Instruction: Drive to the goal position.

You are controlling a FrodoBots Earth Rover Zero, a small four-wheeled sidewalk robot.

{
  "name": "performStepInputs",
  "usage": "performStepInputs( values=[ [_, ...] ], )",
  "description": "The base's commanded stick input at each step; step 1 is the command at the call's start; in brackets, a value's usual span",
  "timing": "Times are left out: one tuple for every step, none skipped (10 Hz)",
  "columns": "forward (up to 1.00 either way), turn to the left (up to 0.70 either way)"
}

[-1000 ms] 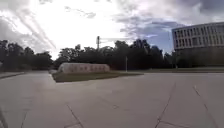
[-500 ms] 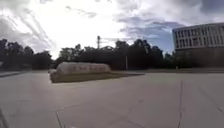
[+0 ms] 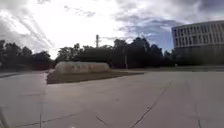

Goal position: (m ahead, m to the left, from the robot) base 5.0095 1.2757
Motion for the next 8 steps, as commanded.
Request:
performStepInputs(
  values=[
    [0.70,0.00],
    [0.70,0.00],
    [0.70,0.00],
    [0.70,0.00],
    [0.70,0.00],
    [0.70,0.00],
    [0.70,0.00],
    [0.70,0.00]
  ],
)
